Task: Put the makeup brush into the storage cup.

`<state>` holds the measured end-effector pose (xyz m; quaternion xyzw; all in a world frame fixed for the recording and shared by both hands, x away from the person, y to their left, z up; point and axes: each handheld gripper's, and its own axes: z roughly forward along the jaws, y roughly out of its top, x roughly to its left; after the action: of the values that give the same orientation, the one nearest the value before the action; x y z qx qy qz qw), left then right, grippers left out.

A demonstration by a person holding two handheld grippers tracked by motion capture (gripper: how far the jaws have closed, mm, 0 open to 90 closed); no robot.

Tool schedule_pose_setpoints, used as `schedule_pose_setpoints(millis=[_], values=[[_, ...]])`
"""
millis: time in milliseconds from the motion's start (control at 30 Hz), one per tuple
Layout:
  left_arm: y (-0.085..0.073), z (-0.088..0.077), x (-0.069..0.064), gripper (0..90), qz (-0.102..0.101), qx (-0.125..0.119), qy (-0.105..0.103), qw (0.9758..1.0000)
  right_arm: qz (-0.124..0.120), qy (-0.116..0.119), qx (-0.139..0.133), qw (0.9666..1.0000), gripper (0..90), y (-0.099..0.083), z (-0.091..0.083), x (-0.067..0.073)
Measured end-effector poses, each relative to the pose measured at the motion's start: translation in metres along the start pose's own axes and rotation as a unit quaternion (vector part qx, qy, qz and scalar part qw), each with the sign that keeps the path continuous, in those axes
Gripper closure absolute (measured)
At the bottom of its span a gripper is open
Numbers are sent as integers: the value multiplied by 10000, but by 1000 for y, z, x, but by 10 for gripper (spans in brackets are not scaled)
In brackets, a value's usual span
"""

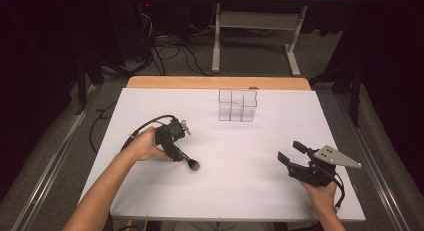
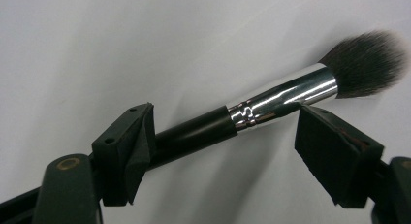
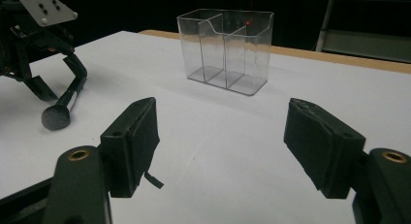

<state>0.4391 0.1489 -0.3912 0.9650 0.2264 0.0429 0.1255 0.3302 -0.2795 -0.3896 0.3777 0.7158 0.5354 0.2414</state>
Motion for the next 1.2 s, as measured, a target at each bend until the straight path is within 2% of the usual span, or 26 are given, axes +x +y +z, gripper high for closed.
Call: schedule_pose_setpoints(millis=[200, 367, 567, 700, 733, 800, 1033, 1200], values=[[-1, 0, 2, 228, -20, -50, -52, 10000, -5, 53, -3, 10000, 299, 0, 0, 0], [-2, 0, 2, 231, 69, -41, -42, 10000, 15, 66, -6, 10000, 298, 0, 1, -1], [0, 3, 5, 224, 56, -104, -174, 9998, 7, 99, -20, 9999, 296, 0, 0, 0], [-2, 4, 4, 229, 102, -2, -166, 9998, -10, 106, -23, 9999, 297, 0, 1, 0], [-3, 6, 3, 232, 140, 124, -147, 9997, -17, 116, -26, 9999, 297, 0, 1, 0], [-4, 8, 2, 243, 171, 195, -126, 9996, -11, 118, -17, 9999, 297, 0, 1, 0], [0, 12, 1, 273, 172, 253, -125, 9995, -12, 100, -31, 9999, 297, 0, 0, 0], [-2, 12, 1, 293, 75, 284, -179, 9994, -15, 108, -21, 9999, 296, 0, 0, 0]])
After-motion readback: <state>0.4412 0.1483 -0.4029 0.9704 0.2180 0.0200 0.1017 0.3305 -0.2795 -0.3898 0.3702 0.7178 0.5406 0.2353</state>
